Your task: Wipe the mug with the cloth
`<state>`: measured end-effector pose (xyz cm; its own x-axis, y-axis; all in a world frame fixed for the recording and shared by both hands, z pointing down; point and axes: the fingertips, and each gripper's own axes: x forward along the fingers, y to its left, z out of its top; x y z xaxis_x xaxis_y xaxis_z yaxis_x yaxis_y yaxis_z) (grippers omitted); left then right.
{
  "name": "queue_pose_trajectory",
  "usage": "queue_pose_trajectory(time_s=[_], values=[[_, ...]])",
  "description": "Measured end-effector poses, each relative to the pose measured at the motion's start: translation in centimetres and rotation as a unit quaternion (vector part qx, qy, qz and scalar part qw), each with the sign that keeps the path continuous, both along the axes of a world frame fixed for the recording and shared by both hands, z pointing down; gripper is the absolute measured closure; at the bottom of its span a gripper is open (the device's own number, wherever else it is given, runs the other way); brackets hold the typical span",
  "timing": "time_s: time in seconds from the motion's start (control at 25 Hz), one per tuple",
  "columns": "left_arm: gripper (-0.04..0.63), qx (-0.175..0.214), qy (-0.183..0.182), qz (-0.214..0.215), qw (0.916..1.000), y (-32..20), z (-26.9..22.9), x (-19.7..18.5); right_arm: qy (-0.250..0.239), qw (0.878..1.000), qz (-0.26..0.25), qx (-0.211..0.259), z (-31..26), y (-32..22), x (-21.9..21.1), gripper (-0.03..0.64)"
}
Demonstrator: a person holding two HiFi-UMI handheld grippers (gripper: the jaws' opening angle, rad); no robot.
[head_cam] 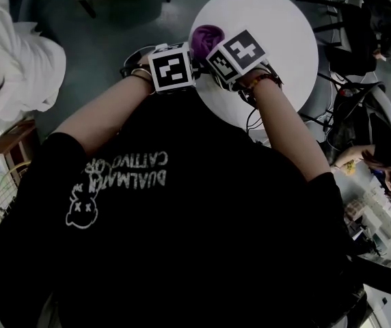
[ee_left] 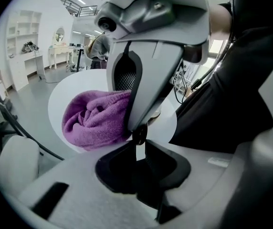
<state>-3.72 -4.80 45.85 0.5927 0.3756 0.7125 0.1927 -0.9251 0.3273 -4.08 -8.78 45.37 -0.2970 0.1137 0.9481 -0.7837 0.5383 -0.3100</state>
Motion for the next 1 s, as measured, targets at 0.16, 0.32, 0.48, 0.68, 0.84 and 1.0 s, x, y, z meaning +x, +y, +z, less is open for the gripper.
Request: queue_pose_trajectory(time_s=[0.16, 0.32, 0.48, 0.68, 0.84, 1.0], values=[[0.537, 0.013, -0.003, -0.011, 0.9998, -0.2, 0.1, 0.7, 0.009, 0.999, -0.028, -0.014, 0.4, -0.2, 1.1, 0.575], [0.541, 0.018, -0.012, -0.018, 0.9996, -0.4, 0.2, 0.9, 0.014, 0.997, -0.068, -0.038, 0.8, -0.2, 1.3, 0.575], [0.594, 0.013, -0.025, -0.043, 0.9987, -0.8, 0.1, 0.6, 0.019, 0.995, -0.091, -0.046, 1.3, -0.7, 2.0, 0.575], [0.594, 0.021, -0.041, -0.077, 0.996, -1.6, 0.6, 0.7, 0.005, 0.994, -0.101, -0.052, 1.6, -1.6, 2.8, 0.575], [0.592, 0.021, -0.045, -0.084, 0.9953, -1.6, 0.6, 1.1, 0.006, 0.993, -0.109, -0.045, 1.6, -2.4, 4.0, 0.575], [0.592, 0.017, -0.067, -0.094, 0.9932, -1.6, 0.5, 0.7, -0.01, 0.994, -0.096, -0.047, 1.7, -2.5, 5.0, 0.575]])
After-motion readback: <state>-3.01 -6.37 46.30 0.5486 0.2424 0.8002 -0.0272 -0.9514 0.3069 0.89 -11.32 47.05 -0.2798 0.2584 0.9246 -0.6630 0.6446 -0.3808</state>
